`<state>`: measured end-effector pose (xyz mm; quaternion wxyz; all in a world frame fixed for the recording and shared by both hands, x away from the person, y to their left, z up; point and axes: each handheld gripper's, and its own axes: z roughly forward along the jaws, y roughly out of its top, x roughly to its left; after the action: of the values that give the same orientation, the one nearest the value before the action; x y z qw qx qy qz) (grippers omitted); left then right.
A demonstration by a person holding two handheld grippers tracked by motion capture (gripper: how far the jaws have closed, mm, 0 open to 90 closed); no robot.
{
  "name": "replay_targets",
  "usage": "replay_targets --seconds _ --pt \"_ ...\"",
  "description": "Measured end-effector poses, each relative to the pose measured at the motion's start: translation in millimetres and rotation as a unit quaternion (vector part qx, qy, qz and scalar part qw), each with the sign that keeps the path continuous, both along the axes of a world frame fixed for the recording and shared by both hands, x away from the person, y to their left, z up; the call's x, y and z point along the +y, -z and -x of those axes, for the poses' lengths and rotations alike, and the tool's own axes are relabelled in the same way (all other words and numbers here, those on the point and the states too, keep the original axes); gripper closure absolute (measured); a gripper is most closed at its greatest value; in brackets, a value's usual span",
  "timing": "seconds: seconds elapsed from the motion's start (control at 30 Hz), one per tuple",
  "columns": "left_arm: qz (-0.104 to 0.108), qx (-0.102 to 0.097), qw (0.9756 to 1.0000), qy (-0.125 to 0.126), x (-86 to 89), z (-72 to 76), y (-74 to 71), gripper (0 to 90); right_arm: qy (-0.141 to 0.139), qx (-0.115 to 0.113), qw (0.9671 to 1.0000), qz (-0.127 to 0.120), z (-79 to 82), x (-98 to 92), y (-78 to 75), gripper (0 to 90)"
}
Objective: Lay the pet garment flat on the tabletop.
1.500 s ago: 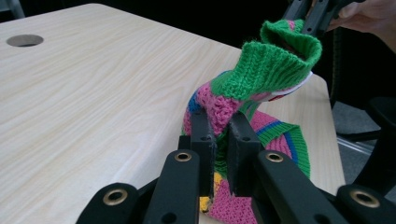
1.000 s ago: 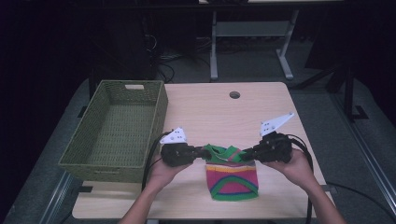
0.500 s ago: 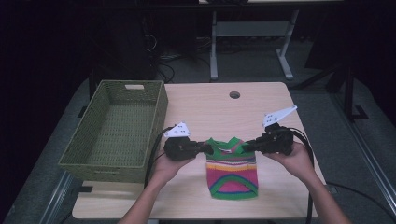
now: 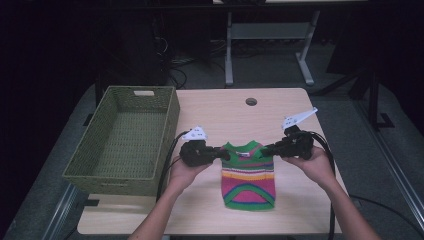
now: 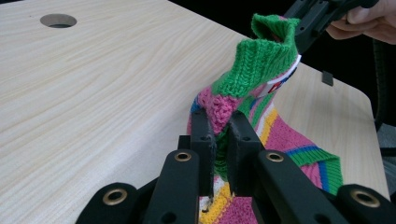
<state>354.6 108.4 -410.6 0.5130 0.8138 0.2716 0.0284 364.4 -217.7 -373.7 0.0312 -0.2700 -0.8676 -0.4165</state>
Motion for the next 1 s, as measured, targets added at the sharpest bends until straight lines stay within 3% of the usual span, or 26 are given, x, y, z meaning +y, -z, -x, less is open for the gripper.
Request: replay_targets --seconds 0.27,0.37,0.6,1.0 --pt "0.006 0.010 0.9997 -0.021 -1.3 -8.1 7.2 82.3 0.020 0.000 0.9998 0.007 -9.2 -2.2 3.6 80.5" --pt "-0.001 0.012 0.9996 -0.024 -3.6 -11.2 10.8 82.4 0.026 0.003 0.9996 0.011 -13.5 -2.0 7.2 80.4" --pt "0.017 0.025 0.9986 -0.042 -6.6 -20.3 17.8 82.4 0.040 0.002 0.9991 0.018 -20.3 -2.7 12.8 80.0" --pt "0.002 0.028 0.9980 -0.056 -22.9 -34.5 19.7 80.2 0.065 -0.002 0.9976 0.024 -28.6 -8.9 20.0 78.7"
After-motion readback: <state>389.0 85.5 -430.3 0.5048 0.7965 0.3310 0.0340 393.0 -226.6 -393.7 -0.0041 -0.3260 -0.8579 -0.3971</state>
